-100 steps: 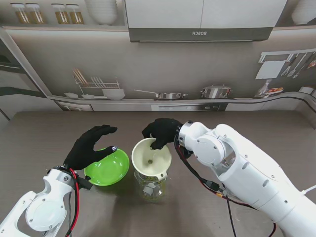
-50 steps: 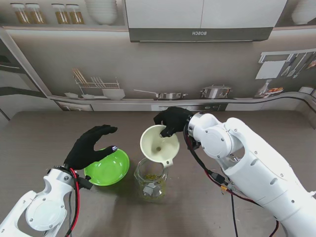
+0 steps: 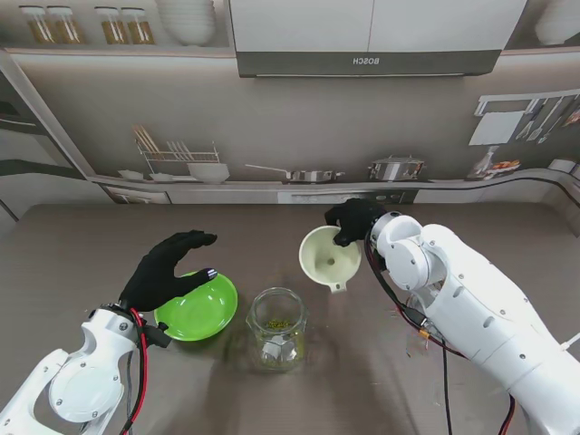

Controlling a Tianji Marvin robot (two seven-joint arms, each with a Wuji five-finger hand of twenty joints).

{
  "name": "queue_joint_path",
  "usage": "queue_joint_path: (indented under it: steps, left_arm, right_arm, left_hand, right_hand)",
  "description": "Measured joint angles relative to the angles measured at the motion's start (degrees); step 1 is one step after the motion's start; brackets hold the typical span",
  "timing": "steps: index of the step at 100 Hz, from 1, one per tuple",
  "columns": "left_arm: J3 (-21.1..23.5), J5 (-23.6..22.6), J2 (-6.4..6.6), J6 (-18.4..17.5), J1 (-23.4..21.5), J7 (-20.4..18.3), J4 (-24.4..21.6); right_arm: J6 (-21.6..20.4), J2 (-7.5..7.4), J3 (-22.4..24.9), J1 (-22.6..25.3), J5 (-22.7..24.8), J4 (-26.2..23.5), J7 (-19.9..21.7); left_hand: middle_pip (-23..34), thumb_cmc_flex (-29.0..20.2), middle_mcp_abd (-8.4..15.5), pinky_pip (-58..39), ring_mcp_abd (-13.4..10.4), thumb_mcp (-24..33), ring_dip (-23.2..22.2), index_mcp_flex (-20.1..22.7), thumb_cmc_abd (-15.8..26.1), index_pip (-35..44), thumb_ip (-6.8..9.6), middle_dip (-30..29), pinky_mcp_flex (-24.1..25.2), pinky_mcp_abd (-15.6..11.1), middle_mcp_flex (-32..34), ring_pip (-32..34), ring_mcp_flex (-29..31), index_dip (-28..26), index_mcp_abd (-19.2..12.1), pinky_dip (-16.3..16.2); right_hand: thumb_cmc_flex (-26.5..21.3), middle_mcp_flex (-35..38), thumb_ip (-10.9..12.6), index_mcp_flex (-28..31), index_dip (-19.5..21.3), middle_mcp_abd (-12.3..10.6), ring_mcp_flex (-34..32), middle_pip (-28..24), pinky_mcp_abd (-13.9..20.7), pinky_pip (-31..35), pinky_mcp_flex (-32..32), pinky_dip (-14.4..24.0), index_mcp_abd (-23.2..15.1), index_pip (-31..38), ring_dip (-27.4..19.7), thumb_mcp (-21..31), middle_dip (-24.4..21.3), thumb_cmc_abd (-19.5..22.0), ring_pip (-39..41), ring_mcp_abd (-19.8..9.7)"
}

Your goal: Pour mung beans into a glass jar with a funnel

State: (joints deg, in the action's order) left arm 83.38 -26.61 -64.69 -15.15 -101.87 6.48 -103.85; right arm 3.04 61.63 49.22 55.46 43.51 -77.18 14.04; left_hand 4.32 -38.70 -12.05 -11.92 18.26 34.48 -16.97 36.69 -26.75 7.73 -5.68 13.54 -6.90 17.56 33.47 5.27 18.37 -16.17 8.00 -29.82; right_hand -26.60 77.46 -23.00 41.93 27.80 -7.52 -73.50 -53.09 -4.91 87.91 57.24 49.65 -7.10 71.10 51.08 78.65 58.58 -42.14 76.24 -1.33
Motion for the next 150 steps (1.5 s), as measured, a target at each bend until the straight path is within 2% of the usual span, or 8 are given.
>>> queue_joint_path:
  steps: [12,22,40,65,104,118,136,150]
  left_arm:
    - [-0.1,-0.1,0.02,0.2,0.1,-0.1,0.1]
    - [-0.3,-0.2,0.03,0.3,0.2,-0.2,0.2]
    - [-0.4,-0.4,0.04,0.3,0.5,-0.2,0.5]
    - [-0.4,-0.5,0.04,0.3,0.5,-0.2,0.6]
    - [-0.3,-0.6,0.04,0.2,0.5,-0.1,0.6]
    - [-0.3,-0.6,0.04,0.2,0.5,-0.2,0.6]
    - [-0.2,-0.6,0.04,0.2,0.5,-0.2,0.6]
    - [-0.2,-0.6,0.04,0.2,0.4,-0.2,0.6]
  right_arm:
    - [-0.1,0.0,-1.5,-1.0,1.2,3.4,-1.6]
    - [-0.1,0.06,-3.5,-2.2,2.8,7.0,-4.7]
    - [0.6,0.34,-7.3,-4.3,2.7,11.7,-6.7]
    - [1.7,1.34,-13.3,-6.9,2.9,17.3,-12.1]
    - [3.6,2.46,-16.4,-7.4,3.6,19.2,-15.0]
    - [3.8,2.65,-17.2,-7.4,3.5,19.5,-15.6]
    - [4.0,3.05,-18.1,-7.3,3.4,20.0,-17.1]
    - [4.1,3.3,-18.9,-7.3,3.3,20.3,-17.7]
  left_hand:
    - [0.0,0.0,0.0,0.0,0.0,0.0,0.0,0.0,0.0,0.0,0.0,0.0,0.0,0.0,0.0,0.0,0.0,0.0,0.0,0.0]
    - [0.0,0.0,0.0,0.0,0.0,0.0,0.0,0.0,0.0,0.0,0.0,0.0,0.0,0.0,0.0,0.0,0.0,0.0,0.0,0.0]
    - [0.0,0.0,0.0,0.0,0.0,0.0,0.0,0.0,0.0,0.0,0.0,0.0,0.0,0.0,0.0,0.0,0.0,0.0,0.0,0.0]
    - [0.0,0.0,-0.4,0.0,0.0,-0.1,0.0,0.0,0.6,0.0,0.0,0.0,0.0,0.0,0.0,0.0,0.0,0.0,0.0,0.0]
    - [0.0,0.0,-0.4,0.0,0.0,-0.1,0.0,0.0,0.6,0.0,0.0,0.0,0.0,0.0,0.0,0.0,0.0,0.0,0.0,0.0]
    - [0.0,0.0,-0.4,0.0,0.0,-0.1,0.0,0.0,0.6,0.0,0.0,0.0,0.0,0.0,0.0,0.0,0.0,0.0,0.0,0.0]
    - [0.0,0.0,-0.4,0.0,0.0,-0.1,0.0,0.0,0.6,0.0,0.0,0.0,0.0,0.0,0.0,0.0,0.0,0.0,0.0,0.0]
    - [0.0,0.0,-0.4,0.0,0.0,-0.1,0.0,0.0,0.6,0.0,0.0,0.0,0.0,0.0,0.0,0.0,0.0,0.0,0.0,0.0]
  right_hand:
    - [0.0,-0.1,0.0,0.0,0.0,0.0,0.0,-0.2,0.0,0.0,-0.1,0.0,0.0,0.0,0.0,0.0,0.0,0.2,-0.2,0.0]
    - [0.0,-0.7,0.0,-0.9,0.0,-0.1,0.0,-0.7,0.0,0.0,-0.2,0.0,-0.1,0.5,0.0,0.0,-0.1,0.5,-0.8,0.0]
    - [0.0,-1.3,0.0,-1.4,0.0,-0.1,0.0,-0.8,0.0,0.0,-0.3,0.0,-0.1,0.8,-0.1,-0.2,-0.7,1.0,-1.5,0.0]
    - [0.0,-1.4,0.0,-2.6,0.0,-0.2,0.0,-0.9,0.1,0.0,-0.6,0.0,-0.1,0.9,-0.5,-0.7,-1.9,1.7,-2.1,0.0]
    - [0.0,-1.4,0.2,-2.7,0.0,-0.4,0.0,-1.5,0.1,-0.1,-0.7,0.0,-0.1,0.9,-0.6,-1.2,-4.2,2.3,-2.1,-0.1]
    - [0.0,-1.4,2.0,-2.7,0.0,-0.4,0.0,-1.5,0.2,0.0,-1.5,0.0,-0.2,1.6,-1.2,-1.2,-4.2,1.1,-2.1,-0.1]
    - [0.3,-2.8,2.1,-2.7,-0.8,-0.4,0.0,-2.1,0.2,0.0,-1.6,0.0,-0.2,1.6,-1.2,-1.3,-3.9,0.1,-2.1,-0.1]
    - [1.0,-4.2,3.2,-2.8,-2.2,-0.2,0.0,-2.7,0.2,0.0,-2.3,-0.1,-0.2,1.7,-1.2,-1.3,-3.7,-0.7,-2.1,-0.2]
